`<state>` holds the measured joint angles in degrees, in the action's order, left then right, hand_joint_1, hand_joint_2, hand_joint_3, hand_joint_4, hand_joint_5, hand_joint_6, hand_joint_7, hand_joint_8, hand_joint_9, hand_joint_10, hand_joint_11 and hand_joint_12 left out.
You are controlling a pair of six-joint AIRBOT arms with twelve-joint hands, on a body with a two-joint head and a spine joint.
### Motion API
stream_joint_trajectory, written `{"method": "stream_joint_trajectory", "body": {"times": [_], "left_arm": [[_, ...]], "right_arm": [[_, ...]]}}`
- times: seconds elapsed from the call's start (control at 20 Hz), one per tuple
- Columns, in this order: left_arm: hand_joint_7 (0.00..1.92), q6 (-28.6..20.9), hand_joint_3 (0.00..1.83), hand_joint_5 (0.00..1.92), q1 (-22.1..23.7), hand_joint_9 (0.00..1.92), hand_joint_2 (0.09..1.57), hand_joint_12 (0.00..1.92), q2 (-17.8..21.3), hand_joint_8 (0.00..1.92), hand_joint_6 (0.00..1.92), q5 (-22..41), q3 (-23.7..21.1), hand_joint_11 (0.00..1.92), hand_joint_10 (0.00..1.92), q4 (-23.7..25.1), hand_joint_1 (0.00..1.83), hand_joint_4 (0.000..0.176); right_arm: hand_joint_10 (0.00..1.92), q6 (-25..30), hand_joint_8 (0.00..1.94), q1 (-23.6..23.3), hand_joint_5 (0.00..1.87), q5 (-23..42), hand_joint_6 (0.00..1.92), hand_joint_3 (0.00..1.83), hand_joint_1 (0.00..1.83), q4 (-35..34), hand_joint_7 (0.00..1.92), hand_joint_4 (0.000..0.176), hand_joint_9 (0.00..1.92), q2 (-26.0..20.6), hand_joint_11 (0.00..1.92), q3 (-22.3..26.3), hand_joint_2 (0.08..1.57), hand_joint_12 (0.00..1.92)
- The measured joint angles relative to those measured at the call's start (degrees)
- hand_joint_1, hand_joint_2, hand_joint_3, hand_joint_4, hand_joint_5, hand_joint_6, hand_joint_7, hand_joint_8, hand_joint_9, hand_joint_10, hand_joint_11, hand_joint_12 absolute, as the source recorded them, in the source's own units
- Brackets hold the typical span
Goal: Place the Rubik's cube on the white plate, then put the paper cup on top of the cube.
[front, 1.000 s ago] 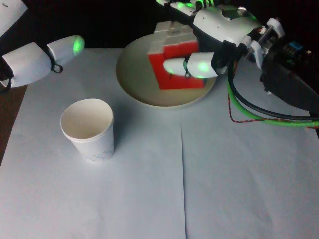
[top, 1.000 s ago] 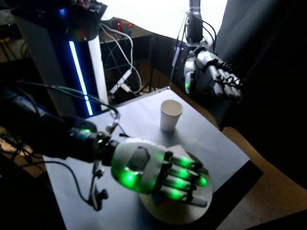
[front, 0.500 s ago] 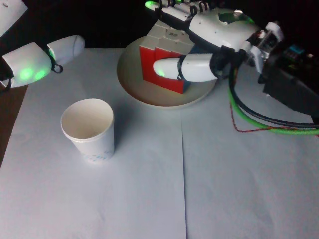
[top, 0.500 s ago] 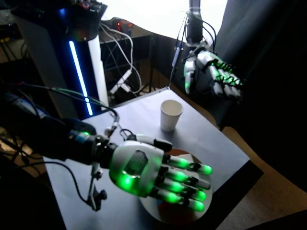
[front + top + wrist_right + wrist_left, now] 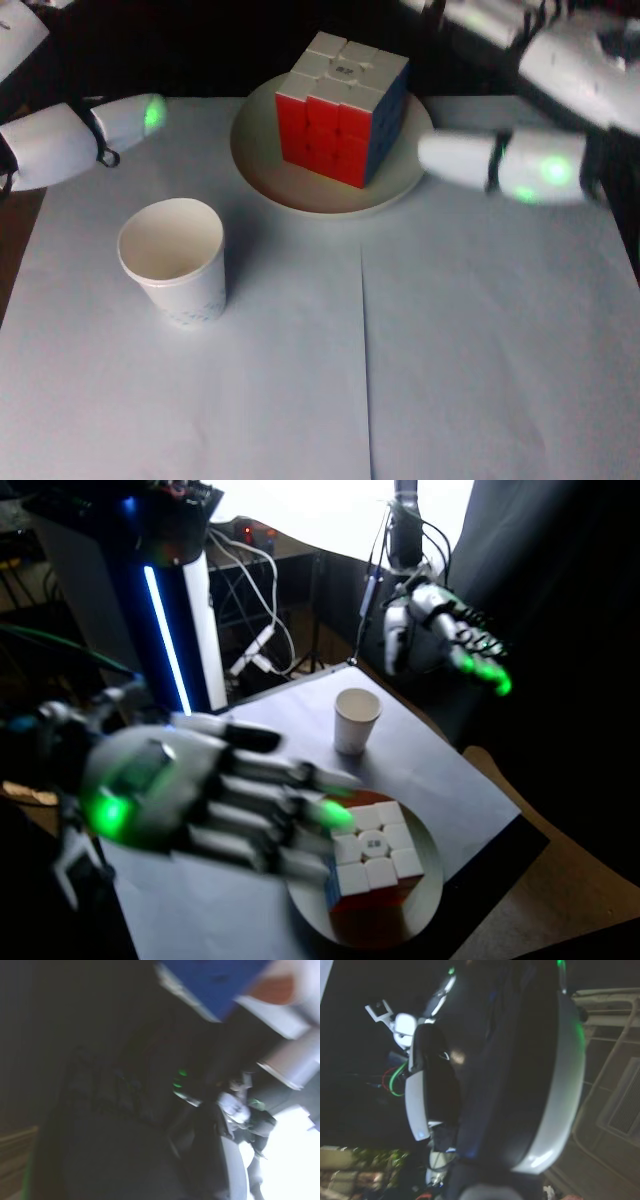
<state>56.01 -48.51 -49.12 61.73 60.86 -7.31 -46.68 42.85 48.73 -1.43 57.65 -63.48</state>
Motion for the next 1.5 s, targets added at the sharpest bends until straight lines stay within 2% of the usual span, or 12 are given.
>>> {"method": "stream_joint_trajectory", "body": {"times": [0.05,0.15,0.5,0.7,0.8,0.9,1.0,1.05,1.25,1.3,1.45,1.5], "left_arm": [[0.13,-0.02,0.00,0.10,-0.31,0.11,1.23,0.63,0.13,0.00,0.00,0.17,-0.02,0.00,0.00,0.07,0.54,0.032],[0.14,0.00,0.00,0.08,-1.16,0.11,1.18,0.45,0.94,0.00,0.00,-0.22,-0.48,0.00,0.01,-0.46,0.45,0.050],[0.09,-3.06,0.00,0.00,-7.21,0.11,1.09,0.76,2.32,0.00,0.00,-0.09,-3.15,0.00,0.00,2.05,0.42,0.084],[0.04,-3.28,0.00,0.00,-8.09,0.08,1.01,0.66,3.30,0.00,0.00,-3.39,-3.54,0.00,0.00,2.49,0.44,0.154],[0.09,-4.22,0.00,0.02,-8.09,0.09,1.03,0.65,3.28,0.00,0.00,-6.25,-3.56,0.00,0.00,5.14,0.44,0.093],[0.04,-4.70,0.00,0.02,-8.09,0.01,1.01,0.21,3.26,0.00,0.00,-8.24,-3.76,0.00,0.00,6.27,0.54,0.092],[0.03,-5.07,0.00,0.00,-8.09,0.00,1.00,0.05,2.91,0.00,0.00,-9.68,-3.72,0.00,0.00,7.02,0.52,0.130],[0.04,-5.53,0.00,0.00,-8.09,0.01,1.00,0.00,2.34,0.01,0.00,-10.73,-3.54,0.00,0.00,7.45,0.46,0.088],[0.04,-6.16,0.00,0.00,-8.09,0.00,0.99,0.00,0.07,0.00,0.00,-14.21,-2.36,0.00,0.00,8.74,0.51,0.121],[0.07,-6.16,0.01,0.00,-8.09,0.03,1.01,0.00,-0.33,0.01,0.00,-14.69,-2.16,0.00,0.01,8.68,0.55,0.091],[0.29,-6.25,0.01,0.20,-8.09,0.30,1.09,1.10,-0.44,0.02,0.02,-15.34,-2.05,0.00,0.06,8.46,0.75,0.085],[0.33,-6.27,0.00,0.29,-8.09,0.15,1.17,1.28,-0.44,0.16,0.06,-15.28,-2.05,0.00,0.66,8.37,0.74,0.098]], "right_arm": [[1.16,0.04,0.11,1.42,0.23,1.62,0.19,0.00,0.57,0.20,0.36,0.006,0.09,-1.09,0.00,1.64,1.27,1.70],[1.53,0.11,1.22,6.16,0.11,5.88,1.10,0.00,0.73,0.52,0.28,0.000,0.24,-4.98,0.01,4.92,1.29,1.92],[1.45,-0.02,1.44,10.91,0.12,8.26,1.27,0.00,0.82,-0.26,0.34,0.000,0.25,-8.04,0.00,8.00,1.26,1.71],[1.37,-0.02,1.41,11.10,0.08,8.17,1.10,0.00,0.70,-0.72,0.33,0.000,0.21,-8.11,0.00,8.02,1.27,1.60],[1.41,-0.04,1.39,11.32,0.12,8.17,1.16,0.00,0.74,-0.70,0.33,0.000,0.23,-8.11,0.00,8.02,1.26,1.72],[1.39,-0.04,1.14,11.32,0.03,8.13,1.10,0.01,0.69,-0.96,0.21,0.000,0.19,-8.11,0.00,8.02,1.30,1.73],[1.37,-0.04,1.21,11.32,0.06,8.13,1.10,0.00,0.74,-0.96,0.28,0.000,0.23,-8.09,0.00,7.98,1.28,1.71],[1.42,-0.04,1.34,11.32,0.08,8.15,1.15,0.00,0.79,-0.96,0.28,0.000,0.22,-8.07,0.00,7.98,1.27,1.72],[1.37,-0.04,1.20,11.34,0.07,8.09,1.12,0.00,0.72,-1.03,0.24,0.000,0.21,-7.91,0.00,7.98,1.26,1.77],[1.45,-0.04,1.30,11.32,0.07,8.11,1.15,0.00,0.71,-1.14,0.24,0.000,0.22,-7.91,0.00,7.98,1.26,1.80],[1.35,-0.04,1.34,11.32,0.02,8.07,1.16,0.00,0.72,-1.07,0.19,0.000,0.16,-7.91,0.00,7.98,1.29,1.75],[1.35,-0.04,1.32,11.32,0.03,8.07,1.13,0.00,0.71,-1.09,0.23,0.000,0.20,-7.91,0.00,7.98,1.28,1.76]]}}
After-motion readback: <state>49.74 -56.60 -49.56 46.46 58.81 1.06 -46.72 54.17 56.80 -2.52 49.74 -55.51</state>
